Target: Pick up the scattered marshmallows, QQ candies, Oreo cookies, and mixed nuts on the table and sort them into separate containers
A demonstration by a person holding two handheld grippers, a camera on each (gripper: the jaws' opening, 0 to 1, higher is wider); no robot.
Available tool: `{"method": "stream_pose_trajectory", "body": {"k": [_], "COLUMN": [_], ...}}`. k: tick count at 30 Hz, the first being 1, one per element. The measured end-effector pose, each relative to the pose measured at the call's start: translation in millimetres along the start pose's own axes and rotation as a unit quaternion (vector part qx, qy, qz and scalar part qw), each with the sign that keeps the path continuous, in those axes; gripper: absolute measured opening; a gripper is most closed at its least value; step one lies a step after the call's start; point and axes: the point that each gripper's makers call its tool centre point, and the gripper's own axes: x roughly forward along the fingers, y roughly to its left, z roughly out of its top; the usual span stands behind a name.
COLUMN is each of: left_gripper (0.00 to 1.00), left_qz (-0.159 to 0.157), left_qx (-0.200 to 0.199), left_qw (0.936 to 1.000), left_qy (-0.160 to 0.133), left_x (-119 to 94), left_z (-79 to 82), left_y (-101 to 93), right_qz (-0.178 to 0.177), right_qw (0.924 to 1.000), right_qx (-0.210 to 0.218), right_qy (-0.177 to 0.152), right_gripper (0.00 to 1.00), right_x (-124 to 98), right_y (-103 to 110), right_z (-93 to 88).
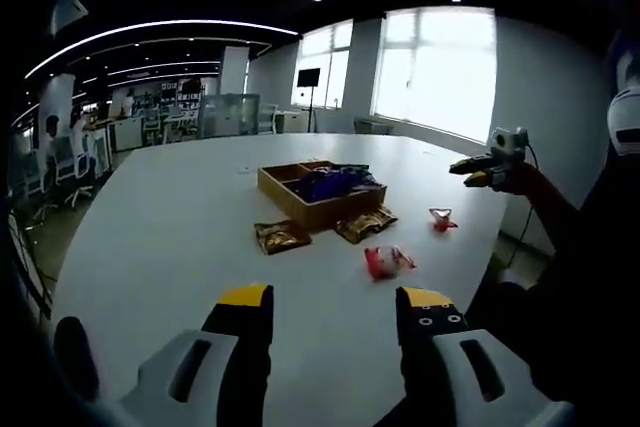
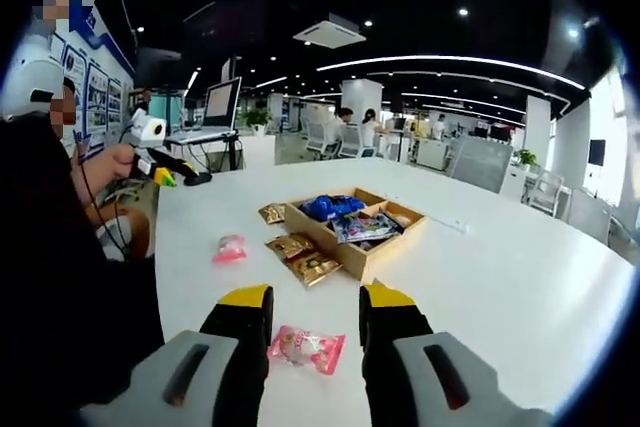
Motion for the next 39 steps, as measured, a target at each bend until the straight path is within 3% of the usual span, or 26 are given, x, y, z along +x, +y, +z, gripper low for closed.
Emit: {"method": "stream_pose_trajectory", "body": {"k": [8, 12, 26, 39], "left_gripper": [0.57, 0.57, 0.57, 0.57], "left_qz": [-0.017, -0.042, -0.083, -0.126], "left_qx": [0.013, 0.022, 0.047, 0.079], "left_qw": [0.9998, 0.9988, 0.9954, 0.9887], "left_qy": [-0.002, 0.004, -0.012, 0.019], "left_x": [3, 7, 18, 39], "left_z": [1.5, 1.3, 13.6, 6.4], "left_y": [-8.0, -18.3, -34.5, -51.3], "right_qz": [0.009, 0.024, 0.026, 0.025], "right_qw": [0.9999, 0.9996, 0.9997, 0.9993], "right_qx": [0.009, 0.012, 0.005, 0.007], "right_qy": [0.0, -0.005, -0.001, 0.026], "right_gripper": [0.31, 0.31, 0.3, 0.31], "right_x": [-13, -14, -15, -22], "right_y": [11, 21, 25, 25], "right_z": [-7.9, -5.9, -6.2, -32.5]}}
